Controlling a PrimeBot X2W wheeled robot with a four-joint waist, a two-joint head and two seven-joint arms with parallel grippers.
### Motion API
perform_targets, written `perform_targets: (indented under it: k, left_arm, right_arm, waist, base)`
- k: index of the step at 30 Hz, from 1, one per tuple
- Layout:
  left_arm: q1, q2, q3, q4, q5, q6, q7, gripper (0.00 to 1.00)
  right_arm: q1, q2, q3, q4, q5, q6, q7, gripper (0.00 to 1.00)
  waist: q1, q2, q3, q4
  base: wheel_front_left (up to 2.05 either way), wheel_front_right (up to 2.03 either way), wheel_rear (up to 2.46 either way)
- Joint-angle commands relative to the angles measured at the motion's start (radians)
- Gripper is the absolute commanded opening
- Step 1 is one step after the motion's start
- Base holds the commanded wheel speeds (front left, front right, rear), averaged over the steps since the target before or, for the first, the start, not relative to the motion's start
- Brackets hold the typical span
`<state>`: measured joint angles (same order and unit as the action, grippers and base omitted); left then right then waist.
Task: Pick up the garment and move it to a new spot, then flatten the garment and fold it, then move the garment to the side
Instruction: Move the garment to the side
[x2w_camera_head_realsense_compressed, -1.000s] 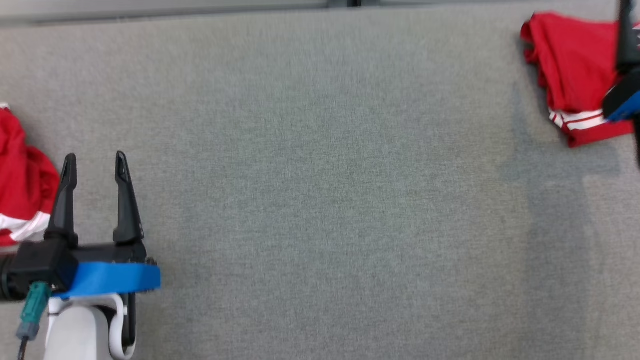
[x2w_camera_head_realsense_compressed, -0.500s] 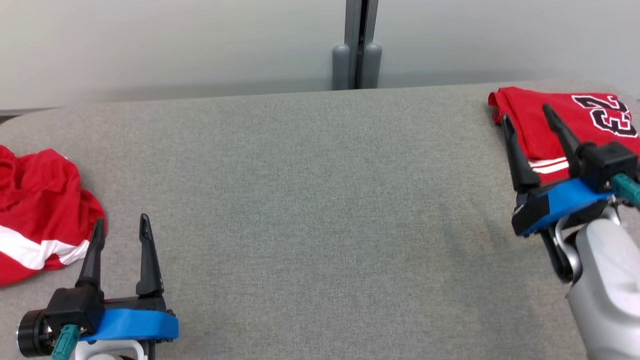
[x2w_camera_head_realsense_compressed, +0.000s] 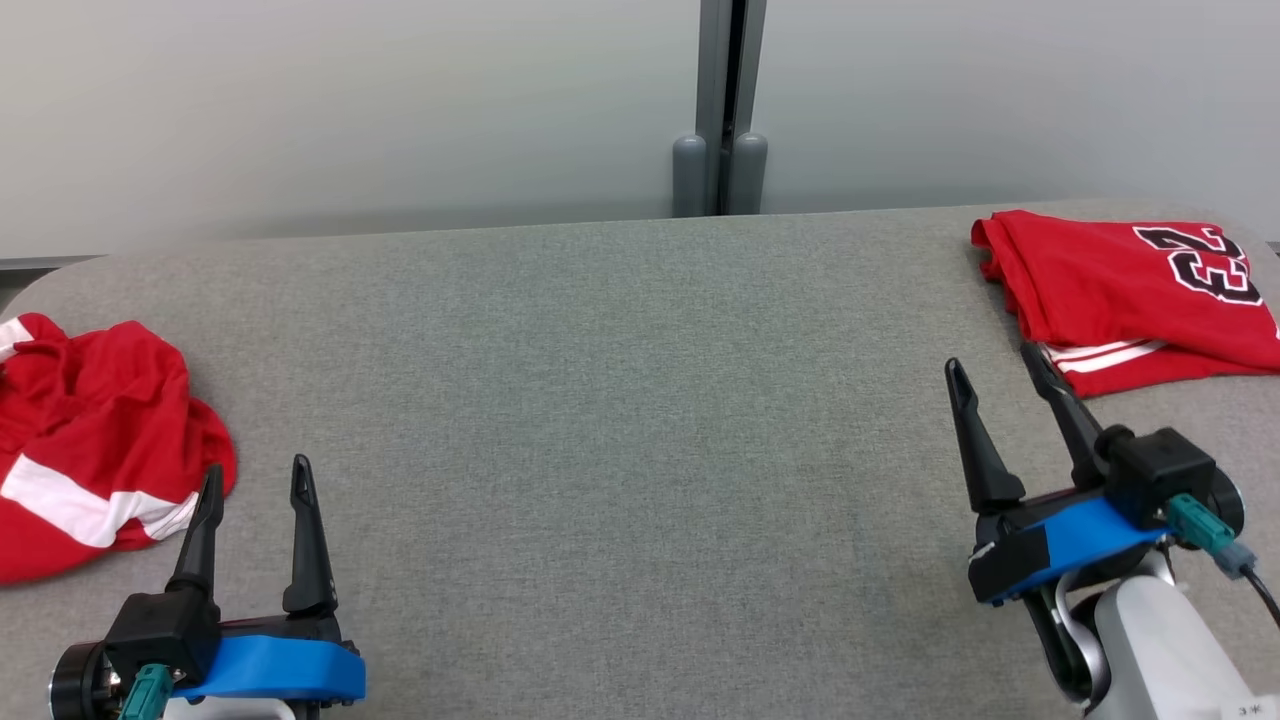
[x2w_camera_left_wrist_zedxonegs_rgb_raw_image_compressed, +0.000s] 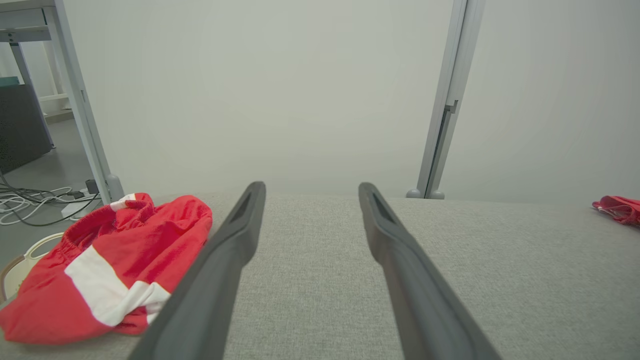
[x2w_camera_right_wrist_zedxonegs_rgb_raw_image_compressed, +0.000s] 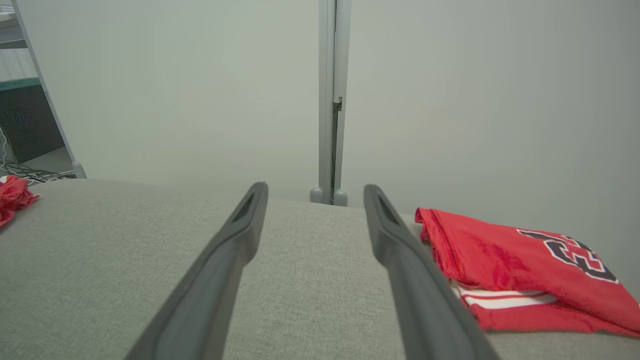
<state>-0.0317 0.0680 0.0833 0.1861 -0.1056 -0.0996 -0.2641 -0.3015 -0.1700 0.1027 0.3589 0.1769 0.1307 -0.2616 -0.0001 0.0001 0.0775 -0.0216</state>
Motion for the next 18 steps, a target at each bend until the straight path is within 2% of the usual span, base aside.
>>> perform_targets:
  k: [1,11,18]
  left_arm:
    - [0.004,0.002,-0.001,0.001,-0.001,-0.004,0.0,1.0]
    - [0.007,0.006,-0.004,0.001,0.004,-0.007,0.0,1.0]
    - [0.01,0.007,-0.01,0.006,0.008,-0.008,0.0,1.0]
  right_arm:
    - [0.021,0.006,-0.004,-0.009,-0.002,0.0,-0.005,1.0]
    - [0.146,0.082,-0.094,-0.12,-0.044,0.0,0.006,1.0]
    - [0.208,0.113,-0.124,-0.186,-0.058,0.0,0.033,1.0]
  waist:
    - [0.0001,-0.0001,0.0,0.003]
    - [0.0001,-0.0001,-0.004,0.023]
    - [0.0001,-0.0001,-0.009,0.025]
  base:
    - [0.0,0.0,0.0]
    - [0.0,0.0,0.0]
    - [0.0,0.0,0.0]
